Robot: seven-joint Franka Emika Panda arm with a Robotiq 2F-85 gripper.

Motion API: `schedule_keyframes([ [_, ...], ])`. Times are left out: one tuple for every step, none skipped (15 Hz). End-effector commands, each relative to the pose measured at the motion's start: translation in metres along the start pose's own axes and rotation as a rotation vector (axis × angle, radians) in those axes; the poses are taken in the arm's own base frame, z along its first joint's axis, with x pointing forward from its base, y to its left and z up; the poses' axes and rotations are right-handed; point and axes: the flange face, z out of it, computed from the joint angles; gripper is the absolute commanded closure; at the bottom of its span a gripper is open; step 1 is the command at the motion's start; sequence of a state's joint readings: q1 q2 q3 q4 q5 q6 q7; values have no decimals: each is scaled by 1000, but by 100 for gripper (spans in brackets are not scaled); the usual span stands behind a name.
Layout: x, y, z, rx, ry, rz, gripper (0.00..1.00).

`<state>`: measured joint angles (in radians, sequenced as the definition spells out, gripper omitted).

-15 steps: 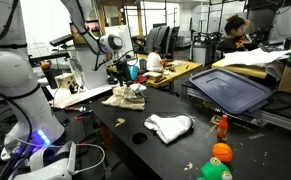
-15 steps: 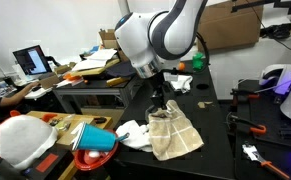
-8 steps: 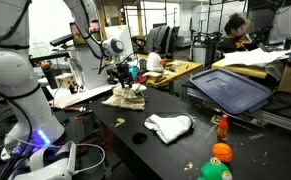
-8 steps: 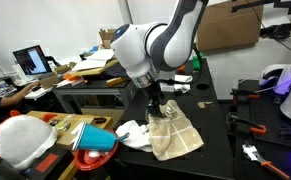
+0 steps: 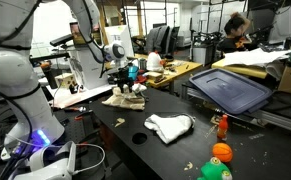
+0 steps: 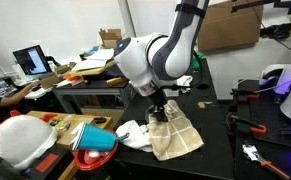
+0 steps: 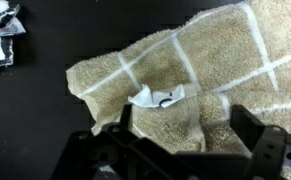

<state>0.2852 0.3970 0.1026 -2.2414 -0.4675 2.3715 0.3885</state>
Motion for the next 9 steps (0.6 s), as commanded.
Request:
schedule_keyframes([
  [-3, 16, 5, -32, -10, -26, 0],
  [-2, 21, 7, -37, -7, -12, 21],
  [-1, 25, 8, -47, 0, 2, 26],
  [0, 28, 9, -56, 4, 11, 34],
  [1, 31, 8, -71, 14, 20, 42],
  [1, 33, 7, -77, 19, 21, 51],
  [1, 35, 7, -87, 25, 21, 58],
  [2, 35, 5, -93, 33, 25, 65],
  [2, 35, 4, -98, 40, 23, 73],
])
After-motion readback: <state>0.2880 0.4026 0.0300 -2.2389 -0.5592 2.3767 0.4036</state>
